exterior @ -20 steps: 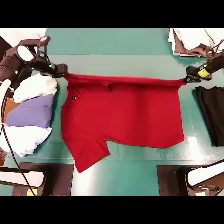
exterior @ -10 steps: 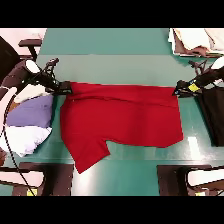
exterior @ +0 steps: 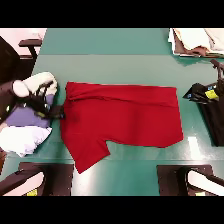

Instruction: Fold the shirts.

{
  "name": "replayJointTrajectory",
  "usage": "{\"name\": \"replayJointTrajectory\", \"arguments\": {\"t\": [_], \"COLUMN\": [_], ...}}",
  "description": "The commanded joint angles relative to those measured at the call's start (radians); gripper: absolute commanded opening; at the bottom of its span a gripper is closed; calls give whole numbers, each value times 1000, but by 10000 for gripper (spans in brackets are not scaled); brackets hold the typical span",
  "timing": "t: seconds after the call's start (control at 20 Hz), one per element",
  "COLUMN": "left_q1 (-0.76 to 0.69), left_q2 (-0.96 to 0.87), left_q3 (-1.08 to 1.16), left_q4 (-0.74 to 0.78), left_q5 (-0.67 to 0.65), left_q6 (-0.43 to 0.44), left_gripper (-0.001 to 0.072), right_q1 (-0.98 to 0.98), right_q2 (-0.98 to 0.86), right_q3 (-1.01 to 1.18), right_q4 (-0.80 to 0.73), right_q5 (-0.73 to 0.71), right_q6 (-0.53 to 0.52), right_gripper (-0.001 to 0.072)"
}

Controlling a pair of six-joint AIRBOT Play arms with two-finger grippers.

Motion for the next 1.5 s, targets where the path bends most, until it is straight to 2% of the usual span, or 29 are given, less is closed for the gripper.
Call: {"name": "replayJointTrajectory", "arguments": {"t": [0.0,0.2,0.4,0.6,0.7,0.9,1.05,1.1,1.15,1.4,1.45], "left_q1": [1,1,1,1,1,0,1,1,1,1,1], "left_q2": [194,244,242,242,243,252,290,293,293,293,293], "left_q3": [-237,-371,-446,-452,-449,-381,-309,-288,-275,-267,-267], "left_q4": [8,-76,-229,-277,-278,-277,-276,-276,-276,-276,-276], "left_q5": [-42,0,126,139,122,74,60,54,47,37,33], "left_q6": [-82,-92,-43,-19,2,31,30,31,30,30,30], "left_gripper": [504,503,503,496,27,22,23,23,23,23,23], "right_q1": [-4,10,10,4,-32,-143,-242,-272,-300,-311,-288], "right_q2": [120,133,133,133,133,140,217,240,259,271,271], "right_q3": [-119,-133,-133,-133,-133,-150,-334,-413,-499,-771,-789], "right_q4": [6,6,6,3,0,-113,-143,-133,-106,122,137], "right_q5": [-72,-75,-74,-51,6,173,147,131,114,6,-23], "right_q6": [-2,-2,-2,-2,-8,-14,-15,-15,-15,-39,-41], "right_gripper": [447,447,447,447,447,447,453,492,596,586,546]}}
